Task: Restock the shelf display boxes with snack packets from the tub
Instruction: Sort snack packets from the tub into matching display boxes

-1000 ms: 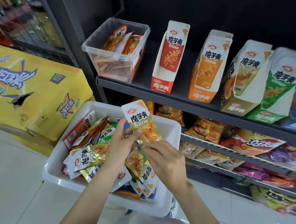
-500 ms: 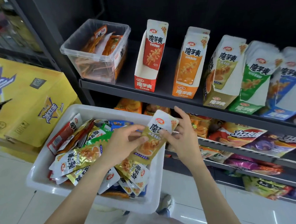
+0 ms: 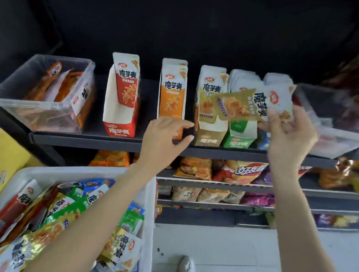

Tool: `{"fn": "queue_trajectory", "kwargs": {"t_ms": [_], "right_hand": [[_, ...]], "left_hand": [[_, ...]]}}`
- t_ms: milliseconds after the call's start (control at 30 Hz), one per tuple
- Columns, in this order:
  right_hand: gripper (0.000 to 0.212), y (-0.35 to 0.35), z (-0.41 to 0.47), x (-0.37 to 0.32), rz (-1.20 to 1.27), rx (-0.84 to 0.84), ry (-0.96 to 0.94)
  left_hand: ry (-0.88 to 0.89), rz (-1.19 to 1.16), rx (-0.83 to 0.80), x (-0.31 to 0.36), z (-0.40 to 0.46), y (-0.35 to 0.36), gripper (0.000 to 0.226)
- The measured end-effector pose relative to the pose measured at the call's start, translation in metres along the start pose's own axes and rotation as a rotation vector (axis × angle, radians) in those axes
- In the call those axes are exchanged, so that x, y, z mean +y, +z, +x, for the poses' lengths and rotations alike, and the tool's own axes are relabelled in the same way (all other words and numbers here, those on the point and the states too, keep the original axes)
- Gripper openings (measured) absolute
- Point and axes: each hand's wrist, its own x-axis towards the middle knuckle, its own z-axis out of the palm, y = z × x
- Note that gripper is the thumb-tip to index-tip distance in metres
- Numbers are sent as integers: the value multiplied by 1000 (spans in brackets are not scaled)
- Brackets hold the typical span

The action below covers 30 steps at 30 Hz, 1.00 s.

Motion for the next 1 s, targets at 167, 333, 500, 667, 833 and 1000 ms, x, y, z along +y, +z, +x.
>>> {"fn": "queue_trajectory", "kwargs": {"t_ms": [167, 333, 500, 667, 833, 1000], "right_hand": [[19, 50, 65, 10, -296, -159, -196], [21, 94, 100, 30, -612, -486, -353], [30, 114, 110, 42, -793, -541, -444], [32, 115, 101, 38, -793, -368, -541], [23, 93, 58, 30, -558, -240, -495], [18, 71, -32, 0, -254, -346, -344]], "left_hand": [[149, 209, -130, -7, 38, 43, 25], [214, 186, -63, -13, 41, 54, 10], [228, 166, -58, -17, 41, 54, 8], [203, 159, -63, -15, 38, 54, 10], [154, 71, 3, -8, 31, 40, 21], [-55, -203, 225, -7, -18, -8, 21]]}}
